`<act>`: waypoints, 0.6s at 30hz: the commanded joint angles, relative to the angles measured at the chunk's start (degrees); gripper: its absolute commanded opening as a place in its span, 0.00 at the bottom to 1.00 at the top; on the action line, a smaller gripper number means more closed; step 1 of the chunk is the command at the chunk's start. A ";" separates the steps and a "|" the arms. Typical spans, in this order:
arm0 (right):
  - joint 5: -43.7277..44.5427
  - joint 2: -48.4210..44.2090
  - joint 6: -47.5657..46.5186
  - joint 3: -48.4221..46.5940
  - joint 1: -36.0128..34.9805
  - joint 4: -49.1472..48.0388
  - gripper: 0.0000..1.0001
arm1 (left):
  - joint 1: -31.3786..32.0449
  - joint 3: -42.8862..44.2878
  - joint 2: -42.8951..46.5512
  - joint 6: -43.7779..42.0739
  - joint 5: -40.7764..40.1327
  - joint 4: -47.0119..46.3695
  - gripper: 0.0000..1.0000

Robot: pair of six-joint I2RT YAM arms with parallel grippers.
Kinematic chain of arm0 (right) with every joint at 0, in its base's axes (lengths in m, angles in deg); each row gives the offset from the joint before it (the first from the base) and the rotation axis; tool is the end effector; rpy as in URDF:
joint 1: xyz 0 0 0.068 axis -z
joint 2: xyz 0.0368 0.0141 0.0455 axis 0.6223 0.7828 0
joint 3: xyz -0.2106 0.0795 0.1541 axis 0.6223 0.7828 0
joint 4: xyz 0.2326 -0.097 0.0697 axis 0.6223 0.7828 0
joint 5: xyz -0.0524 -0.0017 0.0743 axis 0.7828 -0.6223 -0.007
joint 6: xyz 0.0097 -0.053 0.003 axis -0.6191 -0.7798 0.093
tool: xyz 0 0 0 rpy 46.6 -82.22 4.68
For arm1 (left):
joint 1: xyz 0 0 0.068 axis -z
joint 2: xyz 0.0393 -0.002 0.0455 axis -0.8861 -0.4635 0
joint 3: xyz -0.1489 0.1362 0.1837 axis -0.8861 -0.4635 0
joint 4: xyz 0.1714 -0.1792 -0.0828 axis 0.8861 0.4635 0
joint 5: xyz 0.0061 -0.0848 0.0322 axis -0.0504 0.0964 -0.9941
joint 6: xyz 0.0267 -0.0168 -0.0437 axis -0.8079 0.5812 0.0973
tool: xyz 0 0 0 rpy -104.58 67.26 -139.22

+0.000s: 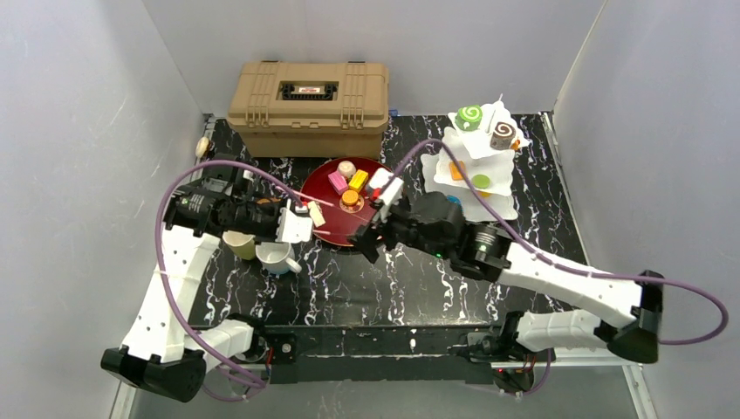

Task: Serve the afternoon tea
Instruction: Pick up the clamp from the tray.

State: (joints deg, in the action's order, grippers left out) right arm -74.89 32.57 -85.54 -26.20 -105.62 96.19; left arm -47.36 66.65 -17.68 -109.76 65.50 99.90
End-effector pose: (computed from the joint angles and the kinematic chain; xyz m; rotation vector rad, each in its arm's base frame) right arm 0.1134 0.2532 0.3766 -0.9247 1.5964 0.6699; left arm 0.1574 -0.0655 0.3861 1.9032 1.2883 -0.2778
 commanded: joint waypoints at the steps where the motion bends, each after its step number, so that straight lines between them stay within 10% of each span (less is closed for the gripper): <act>1: -1.65 -9.42 3.26 5.26 1.76 -11.30 0.98 | 0.26 4.62 -1.33 8.18 7.65 5.09 0.00; 18: -20.57 -15.51 9.12 26.02 6.75 -51.42 0.98 | 0.26 11.24 1.80 25.52 26.30 5.37 0.00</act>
State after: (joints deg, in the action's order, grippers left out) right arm -91.28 13.75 -77.56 1.39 -99.08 59.95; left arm -47.25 76.86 -16.72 -89.28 84.74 103.94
